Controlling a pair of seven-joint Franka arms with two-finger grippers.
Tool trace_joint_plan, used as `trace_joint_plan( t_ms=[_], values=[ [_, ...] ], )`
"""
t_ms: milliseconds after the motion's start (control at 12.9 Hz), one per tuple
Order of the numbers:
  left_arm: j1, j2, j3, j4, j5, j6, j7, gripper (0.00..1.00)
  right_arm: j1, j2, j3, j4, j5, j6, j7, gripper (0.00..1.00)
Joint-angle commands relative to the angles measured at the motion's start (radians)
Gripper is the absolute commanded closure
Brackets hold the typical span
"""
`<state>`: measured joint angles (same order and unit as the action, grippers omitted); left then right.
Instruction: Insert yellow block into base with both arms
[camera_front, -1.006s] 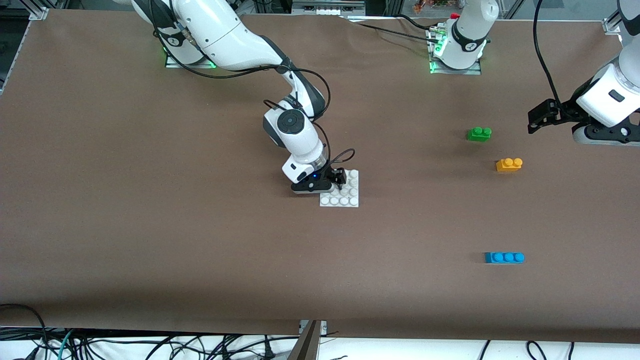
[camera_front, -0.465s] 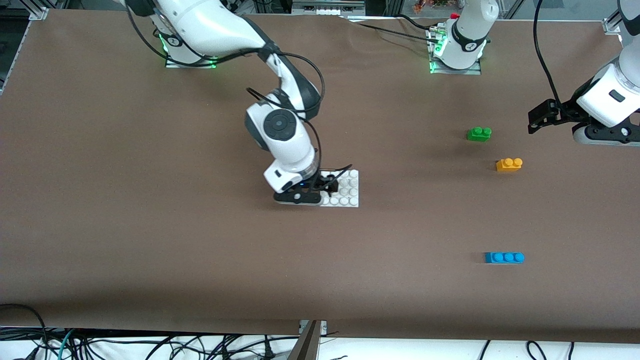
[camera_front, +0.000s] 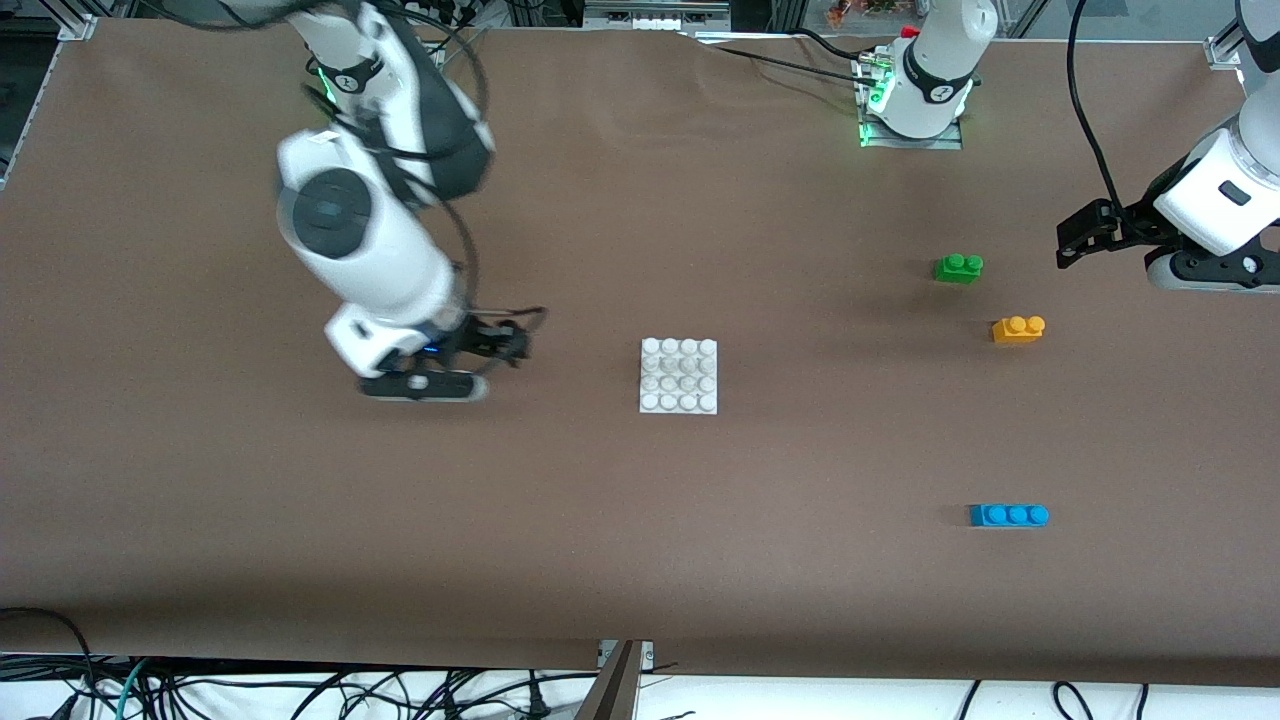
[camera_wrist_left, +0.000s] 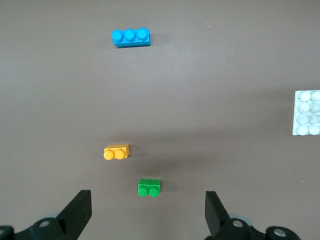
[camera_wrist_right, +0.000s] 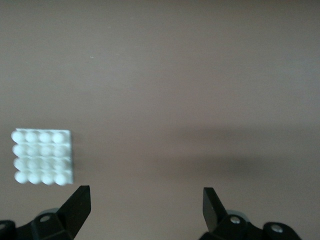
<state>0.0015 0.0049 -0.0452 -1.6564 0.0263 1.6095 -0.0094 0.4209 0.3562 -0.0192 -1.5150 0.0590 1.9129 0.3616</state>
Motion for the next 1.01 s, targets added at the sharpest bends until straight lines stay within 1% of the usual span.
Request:
trace_joint_plan(
  t_ms=[0,232,387,852,929],
  values=[
    [0.008,0.013,-0.004,0.030,-0.011,-0.022,-0.004,0.00,-0.103,-0.216,0.016,-0.198,0.009,-0.073,-0.177,0.01],
    [0.008,0.013,-0.004,0.030,-0.011,-0.022,-0.004,0.00,-0.152,-0.304,0.016,-0.189,-0.008,-0.207,-0.178,0.01],
    [0.009,0.015,-0.002,0.030,-0.012,-0.023,-0.004,0.00,-0.177,-0.324,0.016,-0.172,-0.021,-0.264,-0.185,0.01],
    [0.023,0.026,-0.002,0.032,-0.014,-0.023,0.000,0.00,-0.191,-0.344,0.001,-0.156,-0.064,-0.298,-0.263,0.01],
    [0.034,0.049,-0.002,0.032,-0.014,-0.023,-0.004,0.00,-0.191,-0.345,-0.001,-0.152,-0.065,-0.310,-0.262,0.01]
  ],
)
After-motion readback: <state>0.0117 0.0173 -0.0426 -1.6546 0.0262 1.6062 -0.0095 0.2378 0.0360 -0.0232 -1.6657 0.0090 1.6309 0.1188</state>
